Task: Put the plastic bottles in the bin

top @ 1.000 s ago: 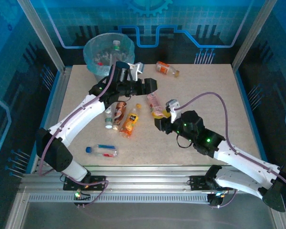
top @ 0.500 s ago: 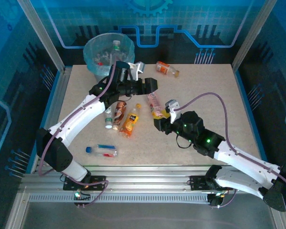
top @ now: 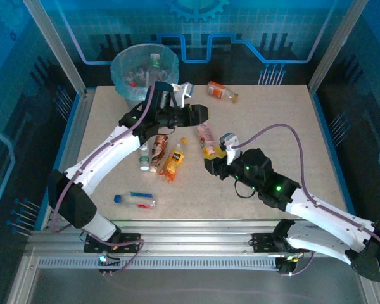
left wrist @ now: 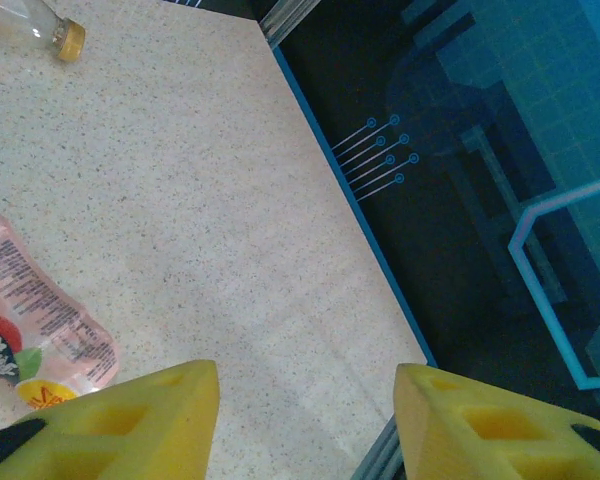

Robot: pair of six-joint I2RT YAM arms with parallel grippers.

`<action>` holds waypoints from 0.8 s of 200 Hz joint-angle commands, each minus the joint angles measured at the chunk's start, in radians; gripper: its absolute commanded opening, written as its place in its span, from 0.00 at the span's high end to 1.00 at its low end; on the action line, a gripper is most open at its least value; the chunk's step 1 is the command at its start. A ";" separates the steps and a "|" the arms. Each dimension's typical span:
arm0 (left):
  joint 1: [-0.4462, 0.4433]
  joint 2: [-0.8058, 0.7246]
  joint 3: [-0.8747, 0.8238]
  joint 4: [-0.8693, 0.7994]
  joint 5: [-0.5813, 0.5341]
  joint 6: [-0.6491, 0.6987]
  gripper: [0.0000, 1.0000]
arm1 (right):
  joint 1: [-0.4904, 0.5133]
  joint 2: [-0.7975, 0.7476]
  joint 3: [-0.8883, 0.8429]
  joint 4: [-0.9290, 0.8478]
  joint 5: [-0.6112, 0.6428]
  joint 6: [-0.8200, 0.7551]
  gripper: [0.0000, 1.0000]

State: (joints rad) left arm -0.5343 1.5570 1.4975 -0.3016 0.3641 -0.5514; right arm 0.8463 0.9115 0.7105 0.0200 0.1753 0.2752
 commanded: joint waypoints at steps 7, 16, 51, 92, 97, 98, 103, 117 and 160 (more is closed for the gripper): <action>-0.007 -0.051 0.004 0.024 0.006 0.000 0.52 | 0.022 -0.016 0.033 0.028 0.005 -0.014 0.50; -0.008 -0.056 0.001 0.024 0.001 0.001 0.52 | 0.023 -0.016 0.033 0.028 0.006 -0.014 0.50; -0.007 -0.058 -0.003 0.026 0.001 0.005 0.53 | 0.028 -0.014 0.033 0.031 0.006 -0.014 0.50; -0.007 -0.055 -0.003 0.026 -0.002 0.011 0.59 | 0.033 -0.017 0.037 0.028 0.010 -0.018 0.50; -0.009 -0.056 -0.003 0.025 -0.002 0.010 0.60 | 0.034 -0.018 0.036 0.027 0.014 -0.018 0.50; -0.009 -0.056 -0.003 0.025 -0.003 0.012 0.60 | 0.034 -0.018 0.036 0.027 0.014 -0.018 0.50; -0.008 -0.056 -0.003 0.023 -0.003 0.013 0.61 | 0.034 -0.019 0.037 0.028 0.015 -0.018 0.50; -0.009 -0.059 -0.002 0.019 -0.011 0.017 0.64 | 0.035 -0.019 0.038 0.026 0.017 -0.019 0.50; -0.008 -0.077 -0.005 0.020 -0.034 0.024 0.69 | 0.037 -0.016 0.057 0.008 0.014 -0.026 0.50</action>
State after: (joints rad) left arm -0.5343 1.5227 1.4971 -0.3004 0.3519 -0.5476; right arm 0.8654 0.9115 0.7166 0.0185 0.1757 0.2676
